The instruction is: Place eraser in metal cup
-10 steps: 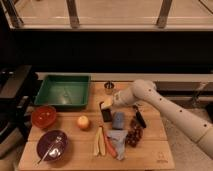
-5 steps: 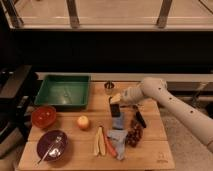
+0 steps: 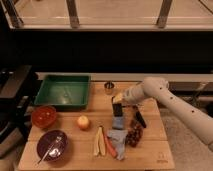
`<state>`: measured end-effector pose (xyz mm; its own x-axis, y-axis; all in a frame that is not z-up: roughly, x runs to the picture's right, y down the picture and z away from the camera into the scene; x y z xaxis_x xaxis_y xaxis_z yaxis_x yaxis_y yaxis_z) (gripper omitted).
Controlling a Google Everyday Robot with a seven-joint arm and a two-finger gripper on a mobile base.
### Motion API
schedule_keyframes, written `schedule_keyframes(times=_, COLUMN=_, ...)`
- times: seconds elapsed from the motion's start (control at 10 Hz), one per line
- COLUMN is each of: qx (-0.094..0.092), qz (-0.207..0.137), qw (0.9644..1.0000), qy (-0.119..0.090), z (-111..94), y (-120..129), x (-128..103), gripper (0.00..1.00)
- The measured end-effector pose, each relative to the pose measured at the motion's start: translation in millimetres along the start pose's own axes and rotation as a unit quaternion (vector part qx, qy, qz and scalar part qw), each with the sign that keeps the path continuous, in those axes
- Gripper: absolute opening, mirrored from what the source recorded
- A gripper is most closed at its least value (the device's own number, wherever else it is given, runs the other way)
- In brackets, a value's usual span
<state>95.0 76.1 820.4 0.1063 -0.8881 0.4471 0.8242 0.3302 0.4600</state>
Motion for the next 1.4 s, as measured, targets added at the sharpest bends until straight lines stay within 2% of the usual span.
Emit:
schedule_keyframes(times=0.2, qx=-0.007, qz=0.016, qw=0.9998, qy=0.006, z=2, y=6, x=1, gripper=0.0)
schedule_keyframes(times=0.5, qx=-0.032, qz=0.041, qw=0.9976, qy=0.045, z=-19, y=39, x=17, gripper=0.0)
schedule_keyframes(times=0.7, qx=-0.067, qz=0.052, qw=0.9927, qy=0.086, z=-44, y=67, x=49, gripper=0.0)
schedule_keyframes(times=0.9, qx=-0.082, qz=0.051, qw=0.9892, qy=0.11, z=-51, y=74, x=74, gripper=0.0)
schedule_keyframes(times=1.1, qx=-0.083, qz=0.045, qw=0.9882, qy=0.12, z=-47, y=71, x=95, gripper=0.0)
schedule_keyframes(times=1.2, qx=-0.078, qz=0.036, qw=0.9885, qy=0.124, z=-37, y=60, x=112, gripper=0.0)
schedule_keyframes(times=1.4, qx=-0.063, qz=0.023, qw=0.9899, qy=0.125, z=-21, y=43, x=130, gripper=0.0)
